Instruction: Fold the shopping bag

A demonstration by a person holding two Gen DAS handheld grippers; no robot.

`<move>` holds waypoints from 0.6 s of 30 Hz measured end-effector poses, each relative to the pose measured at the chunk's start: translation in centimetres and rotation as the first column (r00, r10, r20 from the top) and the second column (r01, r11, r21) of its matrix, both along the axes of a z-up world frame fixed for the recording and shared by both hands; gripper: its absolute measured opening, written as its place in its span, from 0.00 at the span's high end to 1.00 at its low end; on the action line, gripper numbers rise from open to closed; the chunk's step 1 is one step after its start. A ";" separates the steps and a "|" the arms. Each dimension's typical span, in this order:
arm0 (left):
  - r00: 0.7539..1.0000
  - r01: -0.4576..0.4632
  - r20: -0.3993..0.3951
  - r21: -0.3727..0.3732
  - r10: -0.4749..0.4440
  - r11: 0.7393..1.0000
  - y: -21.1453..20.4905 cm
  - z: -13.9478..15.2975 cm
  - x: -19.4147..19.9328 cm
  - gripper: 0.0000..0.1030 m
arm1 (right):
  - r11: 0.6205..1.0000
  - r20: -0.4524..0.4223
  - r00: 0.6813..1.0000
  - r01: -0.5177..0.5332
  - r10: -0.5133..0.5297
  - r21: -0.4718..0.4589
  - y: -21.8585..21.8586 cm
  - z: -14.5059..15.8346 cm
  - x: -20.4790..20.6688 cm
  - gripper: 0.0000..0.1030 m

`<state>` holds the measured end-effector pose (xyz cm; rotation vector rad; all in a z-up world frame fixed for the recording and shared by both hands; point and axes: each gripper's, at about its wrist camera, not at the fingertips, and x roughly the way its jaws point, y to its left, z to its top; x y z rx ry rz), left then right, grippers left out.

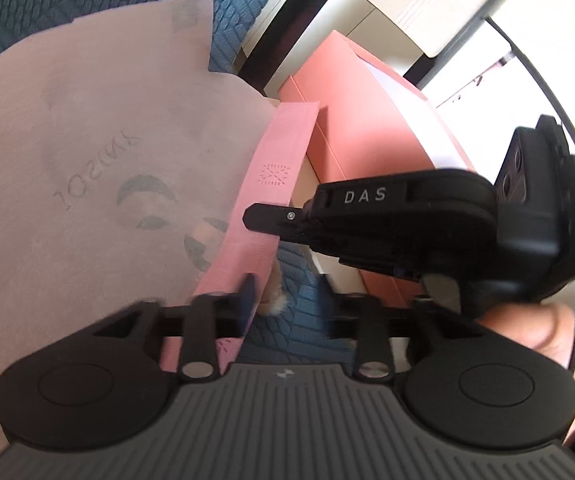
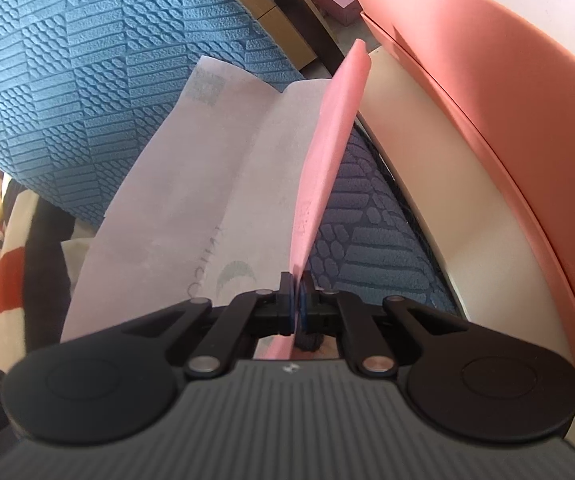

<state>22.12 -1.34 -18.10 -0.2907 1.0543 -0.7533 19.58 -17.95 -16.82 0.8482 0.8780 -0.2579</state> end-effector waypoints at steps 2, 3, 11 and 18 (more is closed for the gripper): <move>0.999 0.012 0.038 0.055 -0.014 0.998 -0.5 0.2 0.0 0.55 | 1.000 0.001 1.000 0.010 -0.010 0.019 -0.1 0.0 -0.2 0.94; 0.998 0.022 0.054 0.089 -0.027 0.996 -1.0 0.1 0.0 0.55 | 1.000 0.001 1.000 0.012 -0.012 0.027 -0.1 0.0 -0.2 0.94; 0.971 0.065 0.197 0.331 -0.137 0.941 -2.8 0.0 -2.0 0.58 | 0.995 0.008 0.999 0.040 -0.041 0.094 -0.2 -0.5 -0.5 0.95; 0.946 0.059 0.255 0.466 -0.198 0.883 -2.7 0.1 -3.8 0.84 | 0.990 0.006 0.998 0.054 -0.056 0.128 0.4 -1.6 -0.8 0.95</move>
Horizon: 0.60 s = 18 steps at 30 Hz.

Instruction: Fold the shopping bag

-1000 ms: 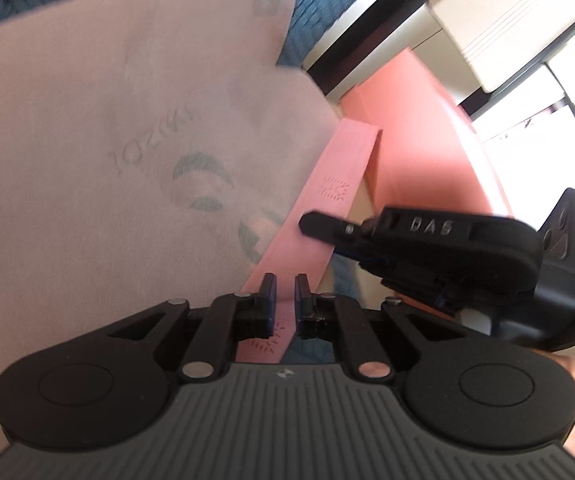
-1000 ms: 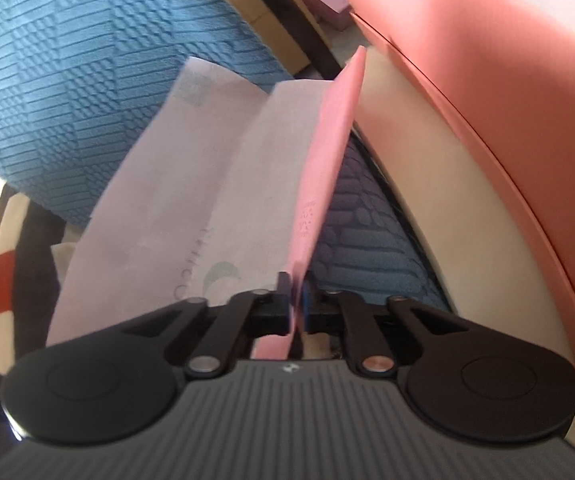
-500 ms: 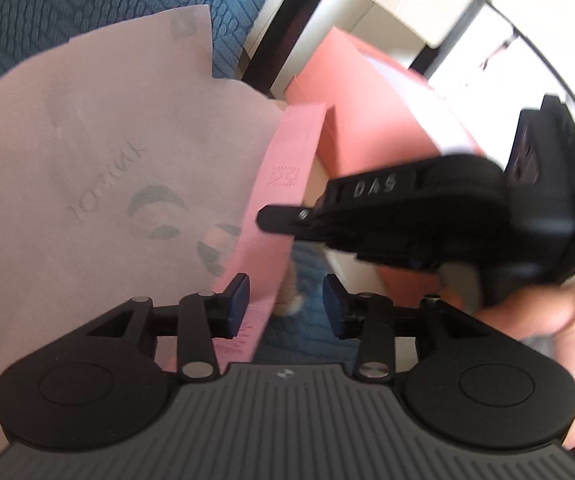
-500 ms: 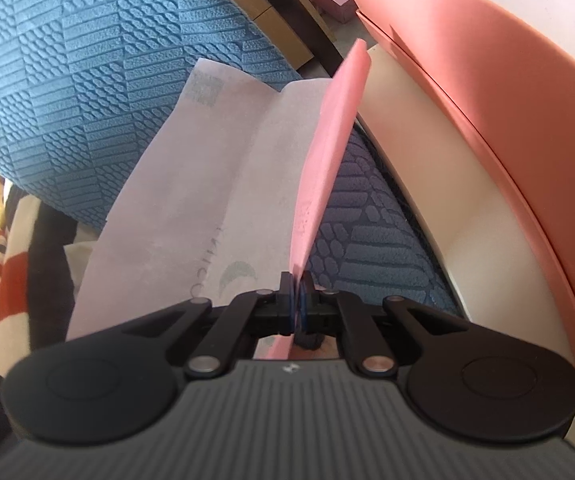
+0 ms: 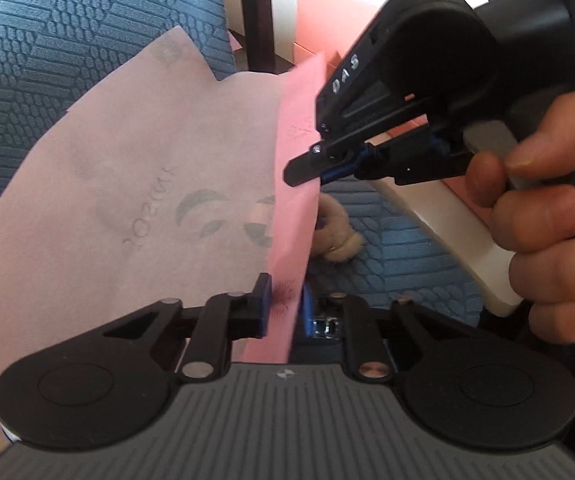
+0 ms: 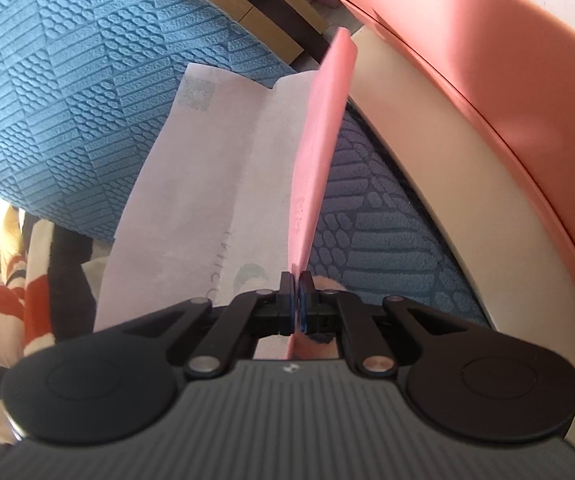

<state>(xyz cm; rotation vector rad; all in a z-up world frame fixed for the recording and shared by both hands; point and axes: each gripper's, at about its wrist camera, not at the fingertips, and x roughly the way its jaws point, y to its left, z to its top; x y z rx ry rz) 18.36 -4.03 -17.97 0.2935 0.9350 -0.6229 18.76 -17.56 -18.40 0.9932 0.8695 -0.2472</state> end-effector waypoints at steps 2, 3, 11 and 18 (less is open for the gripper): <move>0.999 -0.034 -0.026 -0.029 0.033 0.999 0.6 0.1 0.6 0.88 | 1.000 0.001 1.000 -0.004 0.004 -0.007 0.3 -0.1 0.0 0.95; 0.997 -0.054 -0.050 -0.053 0.052 0.997 0.9 0.1 0.9 0.88 | 1.000 0.002 1.000 -0.006 0.006 -0.011 0.3 -0.1 0.1 0.94; 0.933 -0.276 -0.306 -0.274 0.188 0.921 4.8 -0.6 4.0 0.89 | 0.999 0.039 0.999 -0.017 0.018 -0.039 0.7 0.4 0.3 0.87; 0.850 -0.427 -0.467 -0.341 0.243 0.838 7.2 -2.4 5.4 0.89 | 0.995 0.046 0.998 -0.040 0.044 -0.088 1.5 0.7 0.6 0.86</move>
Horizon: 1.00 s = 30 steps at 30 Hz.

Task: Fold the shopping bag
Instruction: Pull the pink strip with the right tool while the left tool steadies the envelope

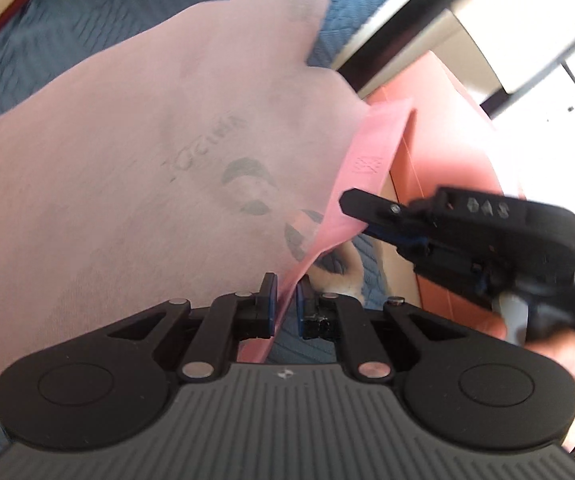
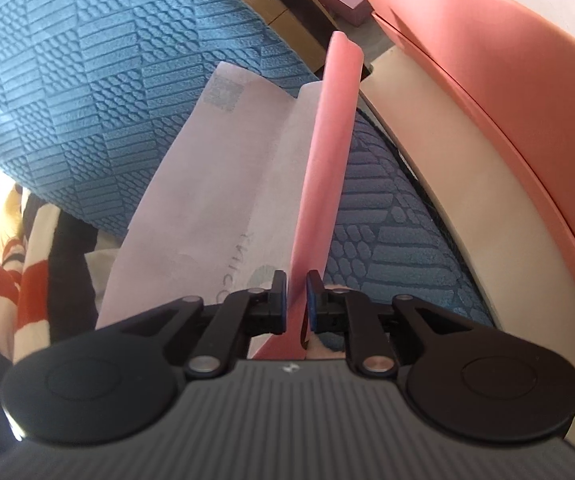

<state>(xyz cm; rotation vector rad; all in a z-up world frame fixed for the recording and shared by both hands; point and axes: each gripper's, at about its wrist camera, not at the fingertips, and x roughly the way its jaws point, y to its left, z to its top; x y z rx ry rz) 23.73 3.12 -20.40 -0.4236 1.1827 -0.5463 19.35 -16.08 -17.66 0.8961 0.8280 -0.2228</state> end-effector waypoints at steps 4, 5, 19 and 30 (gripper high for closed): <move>0.999 -0.034 -0.029 -0.010 0.033 0.999 0.6 -0.4 0.3 0.88 | 1.000 0.006 1.000 -0.005 0.006 -0.020 0.5 0.2 -0.1 0.84; 0.999 -0.042 -0.033 -0.009 0.042 0.999 0.7 -0.5 0.5 0.88 | 1.000 0.011 1.000 -0.001 0.001 -0.015 0.5 0.2 -0.1 0.83; 0.996 -0.072 -0.045 0.027 0.073 0.997 1.3 -1.0 1.0 0.88 | 1.000 0.082 0.997 0.001 0.000 -0.019 1.4 1.2 0.2 0.82; 0.997 -0.069 -0.031 0.046 0.070 0.997 1.1 -0.8 1.1 0.88 | 0.997 -0.007 0.997 -0.071 0.071 -0.028 3.0 -1.2 2.5 0.89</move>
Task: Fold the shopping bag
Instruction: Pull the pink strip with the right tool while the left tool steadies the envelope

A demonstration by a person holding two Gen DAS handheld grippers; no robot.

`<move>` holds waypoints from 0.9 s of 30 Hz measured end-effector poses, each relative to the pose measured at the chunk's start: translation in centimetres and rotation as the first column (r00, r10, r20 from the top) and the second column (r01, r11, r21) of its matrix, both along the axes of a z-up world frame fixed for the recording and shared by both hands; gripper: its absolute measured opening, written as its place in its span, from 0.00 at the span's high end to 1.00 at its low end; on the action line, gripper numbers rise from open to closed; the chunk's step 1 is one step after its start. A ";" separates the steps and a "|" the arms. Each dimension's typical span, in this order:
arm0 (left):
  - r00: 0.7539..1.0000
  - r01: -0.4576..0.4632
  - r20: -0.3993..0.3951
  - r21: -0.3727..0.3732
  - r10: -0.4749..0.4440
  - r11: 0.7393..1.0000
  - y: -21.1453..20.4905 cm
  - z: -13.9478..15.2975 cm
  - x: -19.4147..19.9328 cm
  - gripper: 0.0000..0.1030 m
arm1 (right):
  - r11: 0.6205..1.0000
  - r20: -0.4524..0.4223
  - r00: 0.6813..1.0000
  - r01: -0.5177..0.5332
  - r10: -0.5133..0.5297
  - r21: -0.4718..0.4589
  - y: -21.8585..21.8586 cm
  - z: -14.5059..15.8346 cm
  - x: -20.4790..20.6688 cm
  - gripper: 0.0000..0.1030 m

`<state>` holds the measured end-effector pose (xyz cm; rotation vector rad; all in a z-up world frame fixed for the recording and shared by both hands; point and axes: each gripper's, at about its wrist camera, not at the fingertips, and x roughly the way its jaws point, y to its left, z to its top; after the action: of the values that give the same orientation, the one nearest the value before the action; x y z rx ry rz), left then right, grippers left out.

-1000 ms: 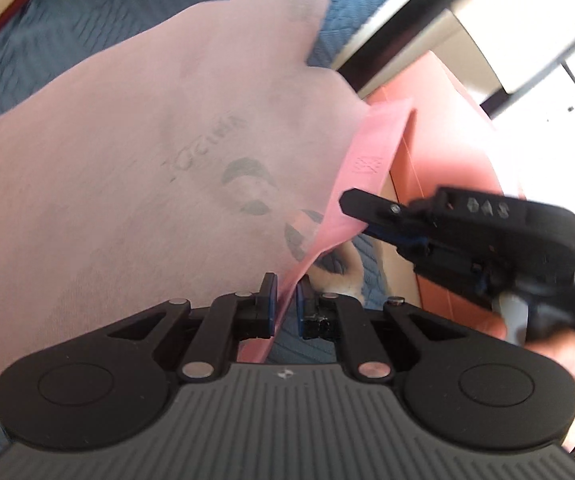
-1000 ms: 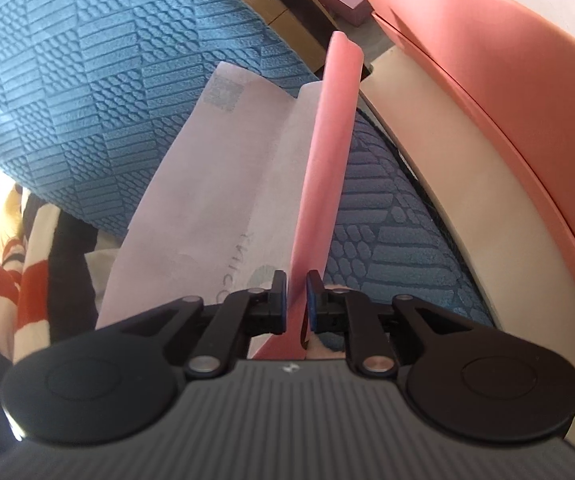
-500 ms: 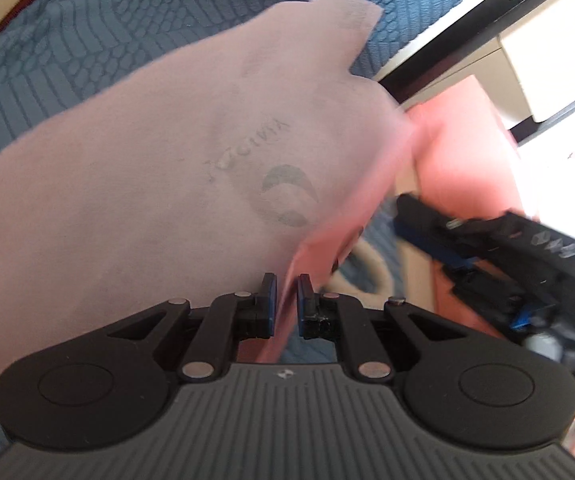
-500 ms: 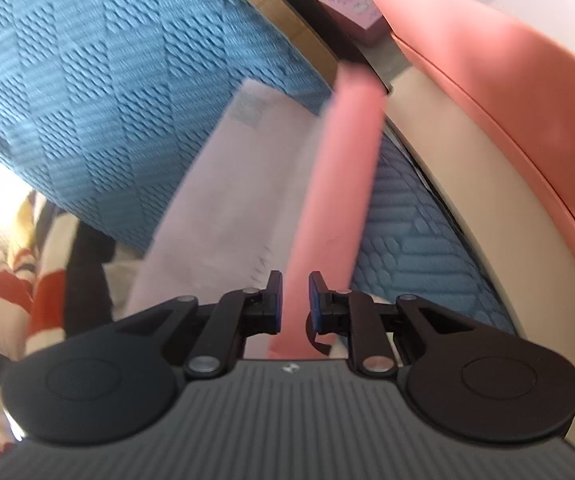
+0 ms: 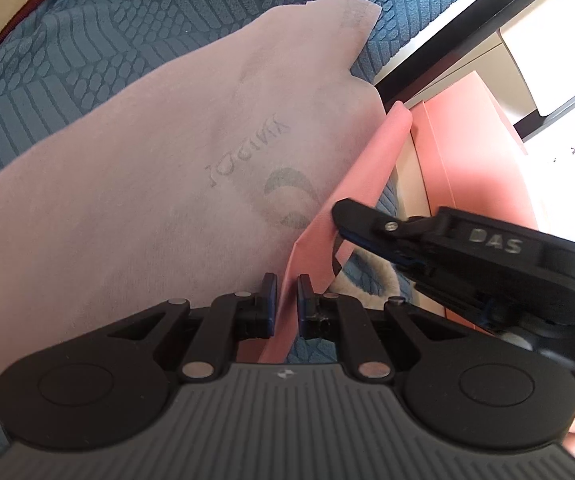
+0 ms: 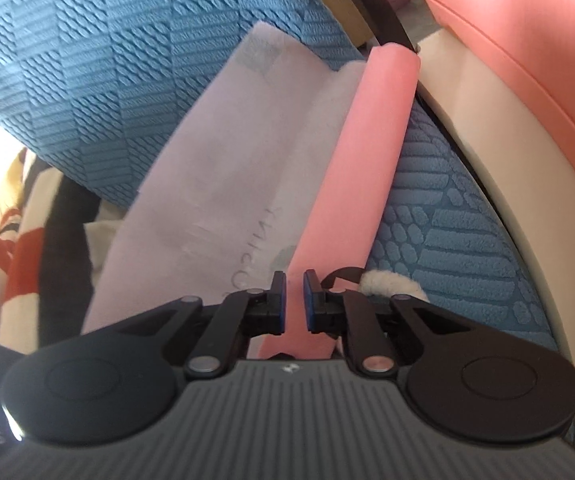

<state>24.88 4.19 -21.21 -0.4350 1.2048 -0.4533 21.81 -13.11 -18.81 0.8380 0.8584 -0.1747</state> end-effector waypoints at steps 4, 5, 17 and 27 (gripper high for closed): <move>1.000 -0.006 0.011 0.012 0.006 1.000 0.1 0.3 0.1 0.88 | 1.000 -0.025 1.000 0.002 -0.002 -0.005 0.1 -0.7 0.3 0.93; 1.000 -0.008 0.017 0.017 0.007 1.000 0.2 0.4 0.1 0.88 | 1.000 -0.031 1.000 0.003 -0.003 -0.004 0.1 -0.8 0.4 0.93; 0.989 0.014 0.150 -0.002 -0.014 1.000 1.0 4.0 -1.0 0.88 | 1.000 -0.040 0.999 -0.001 0.001 0.020 0.0 -1.3 0.3 0.94; 0.990 0.079 0.105 0.103 -0.090 0.992 -2.5 0.9 -0.9 0.88 | 0.999 -0.039 0.999 0.005 -0.004 0.034 -0.2 -1.3 0.3 0.93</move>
<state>23.97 1.71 -20.27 -0.2717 1.1373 -0.4824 22.08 -13.30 -20.16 0.8714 0.8977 -0.1810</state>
